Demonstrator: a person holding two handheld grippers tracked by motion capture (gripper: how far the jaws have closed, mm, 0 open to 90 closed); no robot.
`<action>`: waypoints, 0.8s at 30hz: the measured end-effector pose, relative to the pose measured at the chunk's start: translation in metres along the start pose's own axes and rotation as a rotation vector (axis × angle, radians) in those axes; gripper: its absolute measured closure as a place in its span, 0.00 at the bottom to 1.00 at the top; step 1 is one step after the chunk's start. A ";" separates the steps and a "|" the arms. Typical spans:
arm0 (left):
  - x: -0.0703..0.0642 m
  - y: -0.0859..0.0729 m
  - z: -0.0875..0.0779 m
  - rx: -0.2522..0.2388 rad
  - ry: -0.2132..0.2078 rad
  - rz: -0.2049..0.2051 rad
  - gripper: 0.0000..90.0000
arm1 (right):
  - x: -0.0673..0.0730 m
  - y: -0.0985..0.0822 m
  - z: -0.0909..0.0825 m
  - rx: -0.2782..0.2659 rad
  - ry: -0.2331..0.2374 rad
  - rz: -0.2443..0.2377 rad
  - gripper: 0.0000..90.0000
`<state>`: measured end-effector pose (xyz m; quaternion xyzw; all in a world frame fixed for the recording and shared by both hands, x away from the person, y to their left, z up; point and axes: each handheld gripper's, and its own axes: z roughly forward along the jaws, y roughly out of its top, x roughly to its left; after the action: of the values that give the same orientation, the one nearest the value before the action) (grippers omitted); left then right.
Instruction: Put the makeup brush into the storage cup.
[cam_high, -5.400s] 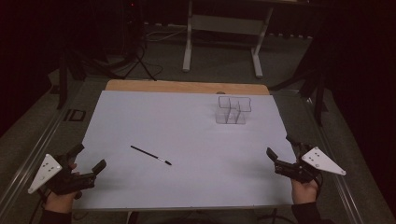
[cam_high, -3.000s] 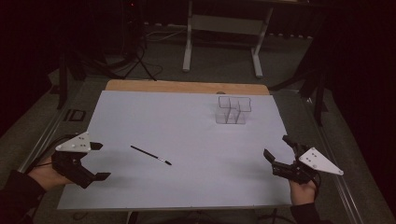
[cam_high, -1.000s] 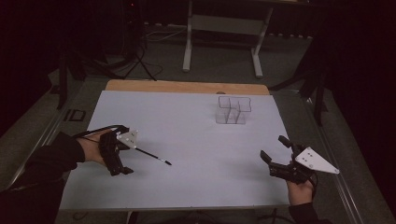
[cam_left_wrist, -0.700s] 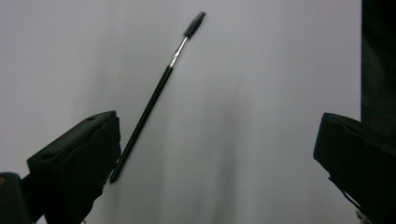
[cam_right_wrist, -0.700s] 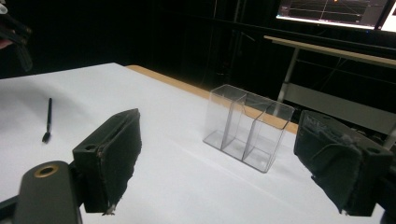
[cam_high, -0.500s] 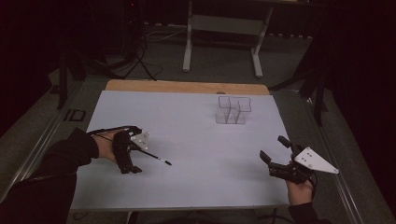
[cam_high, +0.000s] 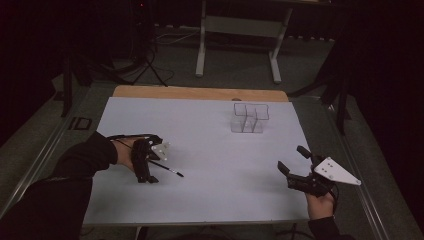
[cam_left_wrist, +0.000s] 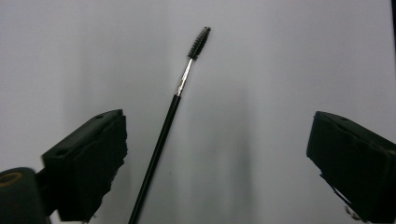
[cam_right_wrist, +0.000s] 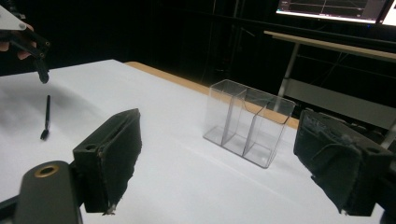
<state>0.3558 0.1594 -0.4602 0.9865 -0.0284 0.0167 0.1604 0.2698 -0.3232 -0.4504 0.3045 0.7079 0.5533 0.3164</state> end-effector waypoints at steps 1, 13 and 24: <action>0.000 0.000 0.000 -0.003 0.001 0.014 0.10 | 0.000 0.000 0.000 0.001 0.000 -0.001 0.16; 0.009 0.009 0.011 0.013 -0.011 0.133 0.34 | 0.000 -0.001 0.000 0.004 -0.002 -0.001 0.16; 0.018 0.013 0.024 0.019 -0.043 0.166 0.56 | 0.000 -0.001 0.001 0.008 -0.002 0.004 0.16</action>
<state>0.3736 0.1383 -0.4781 0.9823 -0.1133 0.0090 0.1486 0.2703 -0.3231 -0.4519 0.3077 0.7092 0.5506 0.3149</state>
